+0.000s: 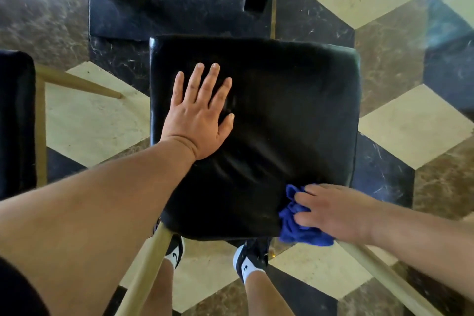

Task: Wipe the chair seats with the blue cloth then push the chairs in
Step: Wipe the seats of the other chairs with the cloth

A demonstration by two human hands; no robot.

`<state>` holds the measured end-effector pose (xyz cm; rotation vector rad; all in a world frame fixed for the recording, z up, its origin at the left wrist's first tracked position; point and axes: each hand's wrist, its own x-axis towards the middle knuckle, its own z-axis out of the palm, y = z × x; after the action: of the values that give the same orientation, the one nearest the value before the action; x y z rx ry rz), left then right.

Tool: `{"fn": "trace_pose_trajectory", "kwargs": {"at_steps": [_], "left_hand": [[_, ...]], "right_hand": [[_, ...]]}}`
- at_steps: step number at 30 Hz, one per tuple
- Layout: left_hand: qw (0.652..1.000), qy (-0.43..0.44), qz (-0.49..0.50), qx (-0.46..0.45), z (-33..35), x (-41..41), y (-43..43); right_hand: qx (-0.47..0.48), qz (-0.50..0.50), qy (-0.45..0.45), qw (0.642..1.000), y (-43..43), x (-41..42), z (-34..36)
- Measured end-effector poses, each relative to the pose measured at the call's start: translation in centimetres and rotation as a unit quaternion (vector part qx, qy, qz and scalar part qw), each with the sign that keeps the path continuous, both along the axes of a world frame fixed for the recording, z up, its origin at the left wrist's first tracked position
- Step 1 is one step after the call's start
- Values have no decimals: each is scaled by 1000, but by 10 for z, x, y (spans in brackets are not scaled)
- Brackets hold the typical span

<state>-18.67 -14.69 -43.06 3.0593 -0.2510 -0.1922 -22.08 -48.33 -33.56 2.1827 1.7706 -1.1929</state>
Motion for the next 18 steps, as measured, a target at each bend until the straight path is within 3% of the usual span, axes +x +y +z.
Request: {"fn": "trace_pose_trajectory", "kwargs": {"at_steps": [3,7,15,18], "left_hand": [[1000,-4,1,2,-1,1,1],[1000,-5,6,5,-1,1,1],[1000,-10,10,3,-1,1,0],[1000,-12,8,3,0,2,0]], "right_hand": [[-13,-3,-20,1000,-42,16,6],[-27,5,-29,999,-33,17,3],[153,-90,-27,984,147,-23,-22],[165,-139,-18,976,213,-42,-31]]}}
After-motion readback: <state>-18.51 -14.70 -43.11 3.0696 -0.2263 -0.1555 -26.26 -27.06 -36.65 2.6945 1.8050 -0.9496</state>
